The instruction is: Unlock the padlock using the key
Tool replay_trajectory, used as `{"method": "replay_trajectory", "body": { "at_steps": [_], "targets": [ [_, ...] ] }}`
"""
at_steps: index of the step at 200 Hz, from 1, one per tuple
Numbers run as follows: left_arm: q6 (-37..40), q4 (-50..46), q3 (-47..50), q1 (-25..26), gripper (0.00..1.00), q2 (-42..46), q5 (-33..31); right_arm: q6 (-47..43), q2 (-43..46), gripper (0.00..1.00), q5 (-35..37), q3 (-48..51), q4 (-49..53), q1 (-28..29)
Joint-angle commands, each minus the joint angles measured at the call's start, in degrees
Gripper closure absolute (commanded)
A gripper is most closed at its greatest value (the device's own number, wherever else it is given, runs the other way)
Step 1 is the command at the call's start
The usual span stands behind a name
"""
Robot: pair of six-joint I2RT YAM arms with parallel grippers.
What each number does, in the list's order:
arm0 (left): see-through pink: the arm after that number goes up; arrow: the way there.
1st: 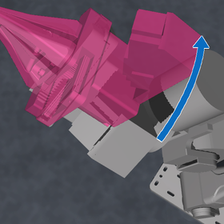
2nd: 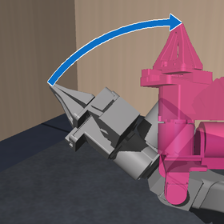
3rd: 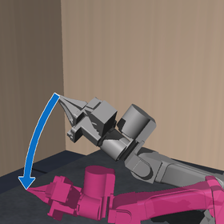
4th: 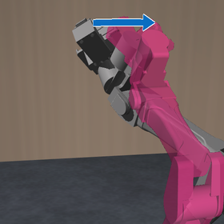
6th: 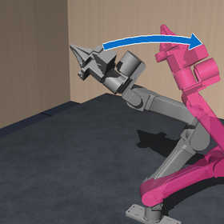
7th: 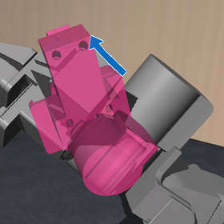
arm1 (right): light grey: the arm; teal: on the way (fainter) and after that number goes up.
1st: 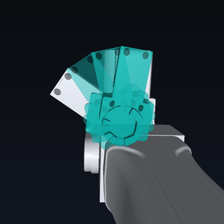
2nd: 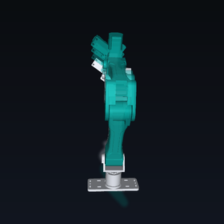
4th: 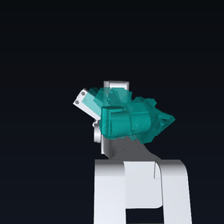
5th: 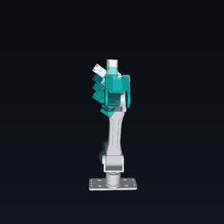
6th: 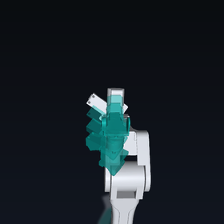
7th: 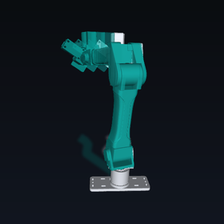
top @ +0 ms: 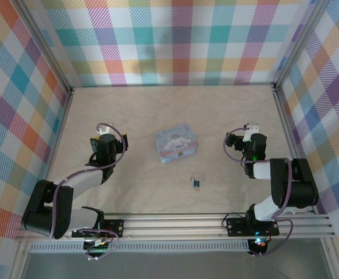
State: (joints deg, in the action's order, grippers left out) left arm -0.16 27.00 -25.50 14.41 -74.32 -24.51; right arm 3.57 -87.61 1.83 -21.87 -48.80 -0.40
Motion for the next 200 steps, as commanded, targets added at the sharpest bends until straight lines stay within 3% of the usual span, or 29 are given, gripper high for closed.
{"method": "replay_trajectory", "body": {
  "at_steps": [1,93,165,200],
  "targets": [
    [2.1,6.5,1.3,-1.1,0.00,-1.9,2.1,-0.8,-0.2,0.00,-1.0,-0.5,-0.7,-0.3],
    [4.9,17.7,4.8,-2.8,0.00,-5.9,5.2,-0.8,-0.2,0.00,-1.0,-0.5,-0.7,-0.3],
    [3.4,30.8,7.1,-6.0,0.00,-15.3,8.9,-0.8,-0.2,0.00,-1.0,-0.5,-0.8,-0.3],
    [1.2,21.7,2.5,-7.9,0.00,-15.5,9.6,-0.8,-0.2,0.00,-1.0,-0.5,-0.7,-0.2]
  ]
}}
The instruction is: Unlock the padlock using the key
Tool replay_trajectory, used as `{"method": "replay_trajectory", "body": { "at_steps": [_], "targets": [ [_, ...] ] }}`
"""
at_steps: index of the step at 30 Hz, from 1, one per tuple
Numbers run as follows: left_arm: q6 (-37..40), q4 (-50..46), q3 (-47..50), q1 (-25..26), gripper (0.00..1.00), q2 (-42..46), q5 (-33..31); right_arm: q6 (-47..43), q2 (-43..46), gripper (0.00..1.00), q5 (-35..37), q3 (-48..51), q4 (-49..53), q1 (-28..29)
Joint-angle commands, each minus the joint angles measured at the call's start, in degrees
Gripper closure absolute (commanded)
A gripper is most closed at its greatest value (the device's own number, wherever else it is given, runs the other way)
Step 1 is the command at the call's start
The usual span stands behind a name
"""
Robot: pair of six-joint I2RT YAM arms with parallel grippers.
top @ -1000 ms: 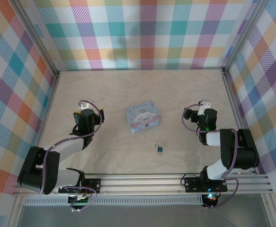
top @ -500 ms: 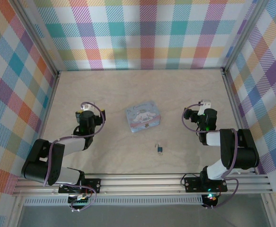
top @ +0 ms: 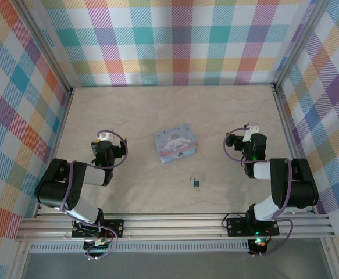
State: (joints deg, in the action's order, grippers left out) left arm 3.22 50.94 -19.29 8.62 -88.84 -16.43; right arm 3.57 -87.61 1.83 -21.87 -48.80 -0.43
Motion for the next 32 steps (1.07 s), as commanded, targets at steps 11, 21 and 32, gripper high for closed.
{"method": "replay_trajectory", "body": {
  "at_steps": [11,21,32],
  "targets": [
    [-3.2,-3.1,-3.9,-4.0,0.00,-0.7,4.6,-0.8,-0.1,0.00,-0.9,-0.4,-0.8,-0.2],
    [-3.2,-3.2,-3.9,-3.9,0.00,-0.7,4.5,-1.3,-0.2,0.00,-0.2,-0.6,-0.4,0.3],
    [-3.2,-3.2,-3.9,-3.9,0.00,-0.7,4.5,-1.4,-0.2,0.00,0.0,-0.7,-0.4,0.4]
  ]
}}
